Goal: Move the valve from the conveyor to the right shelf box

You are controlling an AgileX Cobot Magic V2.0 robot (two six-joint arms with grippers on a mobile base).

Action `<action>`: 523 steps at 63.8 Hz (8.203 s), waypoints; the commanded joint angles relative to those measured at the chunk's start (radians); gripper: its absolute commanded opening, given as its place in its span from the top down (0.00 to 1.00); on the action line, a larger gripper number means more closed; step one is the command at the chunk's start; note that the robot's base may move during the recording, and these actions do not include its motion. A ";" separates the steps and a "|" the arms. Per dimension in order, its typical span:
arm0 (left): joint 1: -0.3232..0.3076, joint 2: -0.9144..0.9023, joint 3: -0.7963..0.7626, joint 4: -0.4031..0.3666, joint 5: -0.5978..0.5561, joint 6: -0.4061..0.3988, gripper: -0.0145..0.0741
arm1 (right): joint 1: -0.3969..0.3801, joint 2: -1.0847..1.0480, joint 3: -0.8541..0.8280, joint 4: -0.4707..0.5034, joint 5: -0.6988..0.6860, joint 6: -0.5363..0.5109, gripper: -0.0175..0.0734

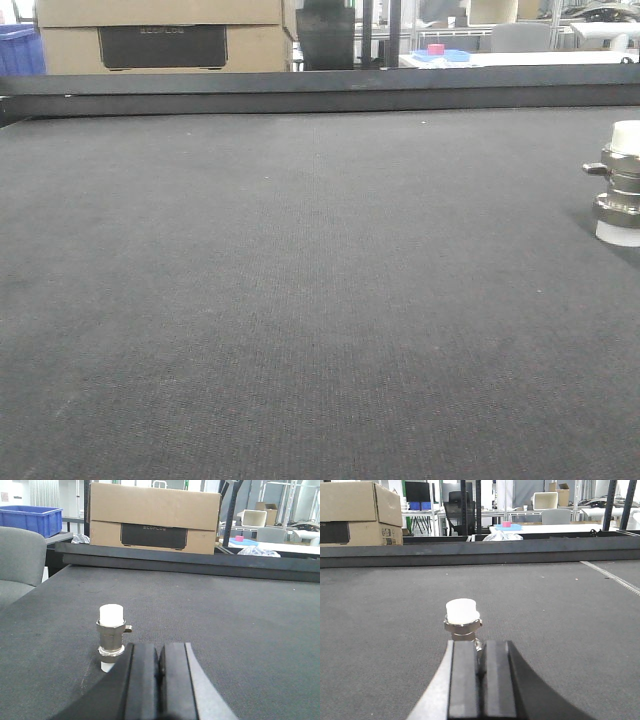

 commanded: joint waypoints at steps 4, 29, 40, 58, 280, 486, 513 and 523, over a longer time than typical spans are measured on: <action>0.002 -0.004 -0.003 0.001 -0.015 0.000 0.96 | 0.000 -0.003 0.000 0.000 -0.020 0.003 0.97; 0.002 -0.004 -0.003 0.001 -0.018 0.000 0.96 | 0.000 -0.003 0.000 0.000 -0.020 0.003 0.97; 0.002 -0.004 -0.003 -0.003 -0.040 0.000 0.96 | 0.000 -0.003 0.000 0.000 -0.053 0.003 0.97; 0.002 -0.004 -0.003 -0.003 -0.105 0.000 0.96 | 0.000 -0.003 0.000 0.000 -0.113 0.003 0.97; 0.020 1.245 -1.445 0.103 1.155 0.088 0.16 | 0.071 1.606 -1.368 0.060 0.864 -0.170 0.98; 0.035 0.716 -0.822 -0.068 0.531 0.147 0.96 | -0.023 0.859 -0.768 0.099 0.470 -0.170 0.98; 0.035 0.541 -0.822 -0.075 0.347 0.147 0.96 | -0.016 0.679 -0.942 0.099 0.471 -0.170 0.98; 0.035 0.523 -0.822 -0.075 0.348 0.147 0.96 | -0.016 0.679 -1.000 0.099 0.490 -0.170 0.98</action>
